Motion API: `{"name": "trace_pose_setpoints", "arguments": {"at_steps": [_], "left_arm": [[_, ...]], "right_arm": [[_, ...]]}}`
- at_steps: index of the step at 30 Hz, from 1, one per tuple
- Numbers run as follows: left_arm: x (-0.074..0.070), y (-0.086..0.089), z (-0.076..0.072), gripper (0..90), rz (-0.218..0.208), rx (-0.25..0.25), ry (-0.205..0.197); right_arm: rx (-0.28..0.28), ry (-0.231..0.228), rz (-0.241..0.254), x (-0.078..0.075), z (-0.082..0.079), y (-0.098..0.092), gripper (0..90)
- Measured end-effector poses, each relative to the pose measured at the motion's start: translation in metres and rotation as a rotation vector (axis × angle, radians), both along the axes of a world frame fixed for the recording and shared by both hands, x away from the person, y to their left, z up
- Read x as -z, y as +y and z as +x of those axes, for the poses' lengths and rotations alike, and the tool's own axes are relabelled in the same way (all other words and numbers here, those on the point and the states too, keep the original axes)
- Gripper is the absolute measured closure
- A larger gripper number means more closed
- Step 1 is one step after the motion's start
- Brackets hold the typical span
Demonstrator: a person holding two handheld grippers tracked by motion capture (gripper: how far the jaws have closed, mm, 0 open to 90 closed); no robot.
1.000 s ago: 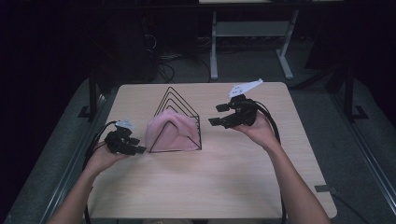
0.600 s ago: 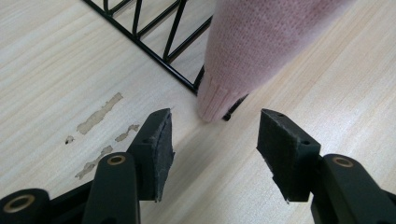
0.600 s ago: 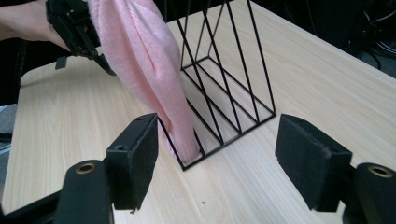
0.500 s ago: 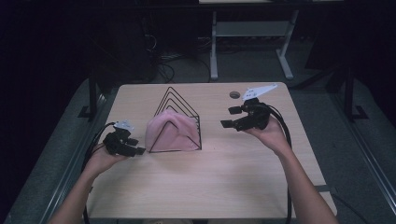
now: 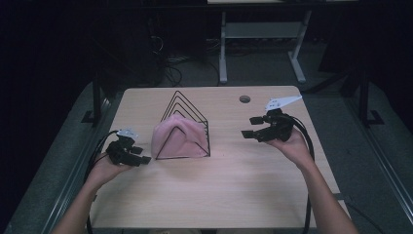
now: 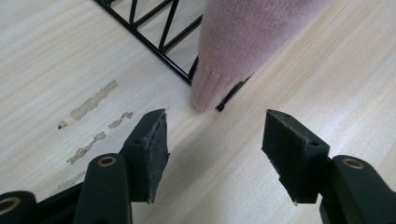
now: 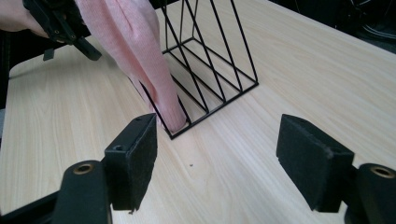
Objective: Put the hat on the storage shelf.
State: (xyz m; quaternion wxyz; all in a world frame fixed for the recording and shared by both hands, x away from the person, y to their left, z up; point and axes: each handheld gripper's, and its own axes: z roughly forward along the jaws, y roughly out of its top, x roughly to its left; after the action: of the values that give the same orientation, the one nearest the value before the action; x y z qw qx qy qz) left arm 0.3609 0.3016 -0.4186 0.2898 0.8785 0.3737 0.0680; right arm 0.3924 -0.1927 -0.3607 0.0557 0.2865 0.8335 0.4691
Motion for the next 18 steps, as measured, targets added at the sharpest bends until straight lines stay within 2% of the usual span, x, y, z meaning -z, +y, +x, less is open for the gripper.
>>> {"name": "trace_pose_setpoints", "arguments": {"at_steps": [12, 15, 16, 18], "left_arm": [[0.002, -0.001, -0.007, 34.5, -0.027, -0.017, -0.001], [0.003, 0.001, -0.008, 33.7, -0.018, -0.009, 0.005], [0.004, 0.001, -0.008, 33.5, -0.034, -0.019, 0.003], [0.004, 0.002, -0.01, 32.9, -0.037, -0.024, 0.005]], "right_arm": [[0.045, 0.025, -0.001, 0.018, -0.012, -0.024, 26.4], [0.053, 0.032, 0.004, 0.021, -0.014, -0.03, 26.5], [0.059, 0.034, 0.007, 0.022, -0.016, -0.032, 26.5], [0.064, 0.039, 0.005, 0.025, -0.018, -0.036, 26.5]]}}
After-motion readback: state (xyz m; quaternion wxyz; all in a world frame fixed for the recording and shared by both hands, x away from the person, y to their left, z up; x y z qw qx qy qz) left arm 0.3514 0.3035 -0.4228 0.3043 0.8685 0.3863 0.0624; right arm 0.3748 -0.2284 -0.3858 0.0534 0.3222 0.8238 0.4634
